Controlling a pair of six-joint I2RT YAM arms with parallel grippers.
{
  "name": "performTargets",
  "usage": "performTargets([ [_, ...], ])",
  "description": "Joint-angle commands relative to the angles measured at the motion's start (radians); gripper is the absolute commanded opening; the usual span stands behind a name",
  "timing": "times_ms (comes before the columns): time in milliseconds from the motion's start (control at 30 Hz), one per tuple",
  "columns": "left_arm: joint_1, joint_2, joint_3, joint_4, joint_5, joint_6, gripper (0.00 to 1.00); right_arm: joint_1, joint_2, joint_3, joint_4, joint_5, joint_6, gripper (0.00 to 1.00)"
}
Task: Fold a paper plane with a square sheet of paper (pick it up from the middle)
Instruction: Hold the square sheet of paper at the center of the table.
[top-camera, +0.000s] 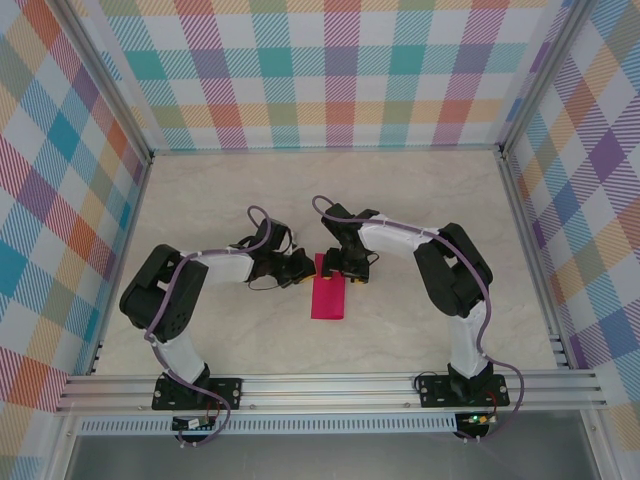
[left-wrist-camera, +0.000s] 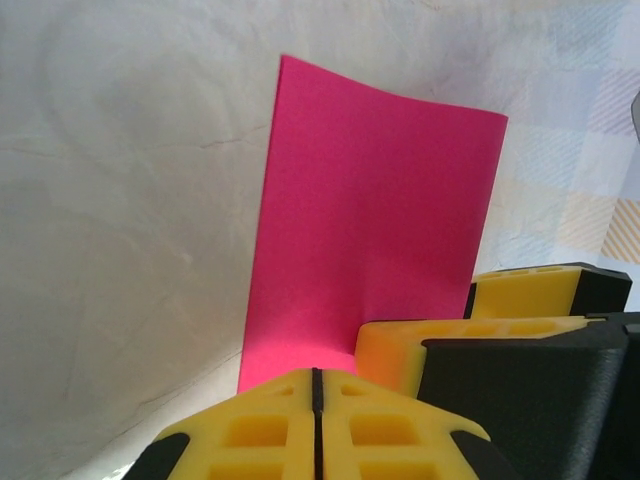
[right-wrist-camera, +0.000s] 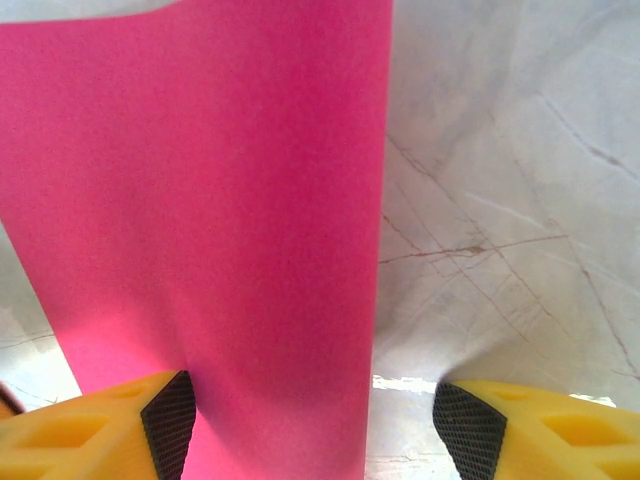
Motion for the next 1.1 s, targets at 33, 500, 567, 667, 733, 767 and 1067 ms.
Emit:
performTargets([
  [33,-0.022,0.033,0.033,-0.002,0.034,-0.004,0.06,0.016,0.182,-0.086,0.066,-0.002,0.004,0.71],
  [500,-0.023,0.071,0.047,-0.044,0.019,0.005,0.03,0.016,0.192,-0.090,0.070,-0.006,0.014,0.71],
  [567,-0.023,0.071,0.058,-0.078,0.010,0.021,0.03,0.016,0.192,-0.090,0.068,-0.006,0.013,0.71],
  [667,-0.023,0.071,0.070,-0.141,-0.024,0.051,0.02,0.016,0.194,-0.090,0.068,-0.009,0.014,0.71],
  [733,-0.023,0.079,0.070,-0.164,-0.037,0.064,0.02,0.016,0.193,-0.089,0.068,-0.014,0.014,0.71],
  [767,-0.023,0.085,0.067,-0.170,-0.037,0.063,0.02,0.016,0.191,-0.086,0.069,-0.026,0.014,0.71],
  [1067,-0.030,0.130,0.053,-0.224,-0.065,0.097,0.01,0.013,0.030,-0.066,0.079,-0.075,0.012,0.71],
])
